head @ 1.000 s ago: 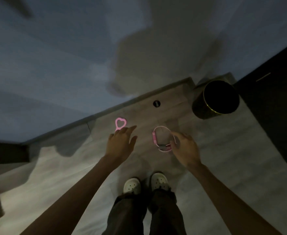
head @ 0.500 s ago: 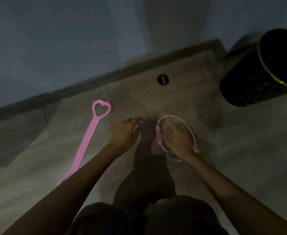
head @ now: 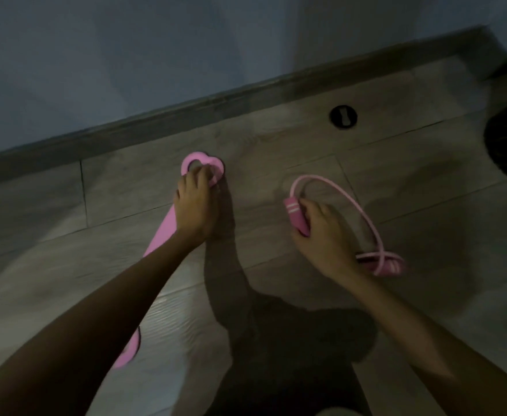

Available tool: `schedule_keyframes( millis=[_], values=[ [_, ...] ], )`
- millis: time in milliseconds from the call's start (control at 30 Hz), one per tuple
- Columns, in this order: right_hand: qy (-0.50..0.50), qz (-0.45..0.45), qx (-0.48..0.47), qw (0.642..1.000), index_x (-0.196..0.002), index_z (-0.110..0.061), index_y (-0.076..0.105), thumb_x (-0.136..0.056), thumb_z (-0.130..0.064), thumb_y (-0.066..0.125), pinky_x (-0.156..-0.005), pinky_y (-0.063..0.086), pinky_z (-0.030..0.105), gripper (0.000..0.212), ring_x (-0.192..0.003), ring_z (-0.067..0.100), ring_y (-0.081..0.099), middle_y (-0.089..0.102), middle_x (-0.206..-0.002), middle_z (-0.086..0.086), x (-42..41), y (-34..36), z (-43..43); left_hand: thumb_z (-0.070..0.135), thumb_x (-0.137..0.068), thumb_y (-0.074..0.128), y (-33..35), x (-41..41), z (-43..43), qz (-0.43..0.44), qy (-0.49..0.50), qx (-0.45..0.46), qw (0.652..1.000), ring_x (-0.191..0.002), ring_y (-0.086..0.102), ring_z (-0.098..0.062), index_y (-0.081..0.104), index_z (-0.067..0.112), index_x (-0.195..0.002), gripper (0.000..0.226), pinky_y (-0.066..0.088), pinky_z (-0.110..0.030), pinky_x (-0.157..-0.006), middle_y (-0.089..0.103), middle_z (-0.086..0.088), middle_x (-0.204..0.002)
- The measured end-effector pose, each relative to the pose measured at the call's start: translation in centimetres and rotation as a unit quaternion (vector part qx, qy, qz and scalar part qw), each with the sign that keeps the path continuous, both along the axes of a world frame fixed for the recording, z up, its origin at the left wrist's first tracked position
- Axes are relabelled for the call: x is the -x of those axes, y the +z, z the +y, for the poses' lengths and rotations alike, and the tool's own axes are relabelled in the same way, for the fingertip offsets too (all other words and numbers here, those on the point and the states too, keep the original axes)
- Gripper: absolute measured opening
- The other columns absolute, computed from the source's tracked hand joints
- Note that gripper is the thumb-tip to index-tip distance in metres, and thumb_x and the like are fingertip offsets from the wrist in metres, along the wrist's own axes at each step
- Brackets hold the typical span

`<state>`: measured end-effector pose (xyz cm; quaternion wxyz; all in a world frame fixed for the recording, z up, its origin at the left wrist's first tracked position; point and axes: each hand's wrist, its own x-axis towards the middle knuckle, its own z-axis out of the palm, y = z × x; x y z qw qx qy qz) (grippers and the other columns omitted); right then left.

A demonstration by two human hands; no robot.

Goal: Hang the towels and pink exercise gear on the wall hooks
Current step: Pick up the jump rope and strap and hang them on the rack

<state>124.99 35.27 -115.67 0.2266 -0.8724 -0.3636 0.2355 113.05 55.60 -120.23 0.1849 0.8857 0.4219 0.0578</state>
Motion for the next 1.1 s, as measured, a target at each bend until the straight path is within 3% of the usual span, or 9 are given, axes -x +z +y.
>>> schedule_keyframes(
  millis=[133, 333, 533, 633, 700, 833, 900, 1000, 1100],
  values=[
    [0.024, -0.004, -0.047, 0.999, -0.122, -0.017, 0.053, -0.087, -0.024, 0.062, -0.080, 0.040, 0.021, 0.037, -0.095, 0.011, 0.053, 0.059, -0.110, 0.002, 0.4, 0.9, 2.0, 0.022, -0.094, 0.051, -0.8, 0.8, 1.2, 0.054, 0.027, -0.034, 0.998, -0.117, 0.041, -0.036, 0.046, 0.003, -0.126, 0.037, 0.038, -0.043, -0.097, 0.043, -0.022, -0.134],
    [0.026, -0.001, -0.077, 0.997, -0.125, -0.018, 0.052, -0.084, -0.022, 0.067, -0.084, 0.040, 0.023, 0.044, -0.105, 0.013, 0.054, 0.061, -0.113, 0.002, -0.2, 1.1, 3.1, 0.025, -0.095, 0.049, -2.1, 0.8, 2.6, 0.076, 0.045, -0.030, 0.996, -0.115, 0.039, -0.035, 0.051, 0.003, -0.120, 0.034, 0.035, -0.042, -0.095, 0.042, -0.020, -0.129],
    [0.031, 0.018, -0.074, 0.997, -0.123, -0.020, 0.051, -0.084, -0.027, 0.064, -0.085, 0.052, 0.037, 0.042, -0.100, 0.017, 0.058, 0.061, -0.111, 0.002, -1.3, 3.0, 3.4, 0.030, -0.095, 0.048, -1.0, 0.6, 3.5, 0.103, 0.029, -0.011, 0.994, -0.113, 0.043, -0.032, 0.049, 0.005, -0.120, 0.035, 0.029, -0.042, -0.093, 0.052, -0.018, -0.123],
    [0.035, 0.041, -0.065, 0.996, -0.122, -0.020, 0.050, -0.088, -0.024, 0.062, -0.071, 0.049, 0.021, 0.036, -0.086, 0.010, 0.058, 0.059, -0.107, -0.001, -1.8, 6.3, 3.5, 0.020, -0.091, 0.054, 1.7, 0.7, 3.6, 0.102, 0.013, 0.001, 0.995, -0.109, 0.047, -0.032, 0.047, 0.007, -0.117, 0.030, 0.029, -0.040, -0.090, 0.056, -0.017, -0.117],
    [0.024, 0.061, -0.051, 0.997, -0.122, -0.018, 0.050, -0.090, -0.021, 0.059, -0.065, 0.043, 0.014, 0.034, -0.082, 0.009, 0.056, 0.053, -0.108, -0.002, -1.9, 9.6, 3.4, 0.016, -0.089, 0.057, 5.0, 0.8, 3.2, 0.074, -0.009, 0.020, 0.997, -0.103, 0.050, -0.033, 0.047, 0.007, -0.110, 0.024, 0.030, -0.040, -0.087, 0.059, -0.016, -0.109],
    [0.000, 0.123, -0.056, 0.991, -0.119, -0.017, 0.049, -0.089, -0.017, 0.060, -0.072, 0.050, 0.021, 0.032, -0.088, 0.010, 0.057, 0.051, -0.111, 0.002, -1.6, 17.3, 2.9, 0.014, -0.098, 0.044, 14.0, 2.3, 1.0, -0.019, -0.029, 0.099, 0.994, -0.085, 0.057, -0.033, 0.046, 0.005, -0.103, 0.011, 0.042, -0.042, -0.077, 0.060, -0.016, -0.097],
    [-0.006, 0.149, -0.065, 0.987, -0.115, -0.018, 0.049, -0.089, -0.016, 0.059, -0.068, 0.049, 0.020, 0.027, -0.084, 0.007, 0.057, 0.054, -0.106, 0.001, -1.2, 22.0, 2.8, 0.011, -0.099, 0.041, 19.2, 3.4, -0.3, -0.082, -0.046, 0.136, 0.986, -0.083, 0.059, -0.031, 0.044, 0.003, -0.102, 0.009, 0.044, -0.034, -0.068, 0.062, -0.019, -0.104],
    [0.002, 0.178, -0.075, 0.981, -0.119, -0.021, 0.046, -0.091, -0.019, 0.057, -0.071, 0.057, 0.030, 0.030, -0.085, 0.014, 0.062, 0.058, -0.102, 0.000, -0.6, 30.1, 2.8, 0.006, -0.098, 0.039, 28.3, 4.3, -2.1, -0.141, -0.022, 0.178, 0.974, -0.075, 0.058, -0.019, 0.042, 0.006, -0.106, 0.008, 0.049, -0.026, -0.064, 0.059, -0.019, -0.113],
    [0.024, 0.189, -0.089, 0.978, -0.126, -0.023, 0.042, -0.092, -0.017, 0.056, -0.066, 0.056, 0.036, 0.037, -0.080, 0.022, 0.064, 0.058, -0.095, -0.001, -0.2, 39.1, 3.0, 0.001, -0.097, 0.038, 37.8, 5.0, -3.1, -0.188, -0.003, 0.185, 0.965, -0.091, 0.060, -0.017, 0.045, 0.003, -0.116, 0.020, 0.052, -0.016, -0.068, 0.053, -0.017, -0.126]
  ],
)
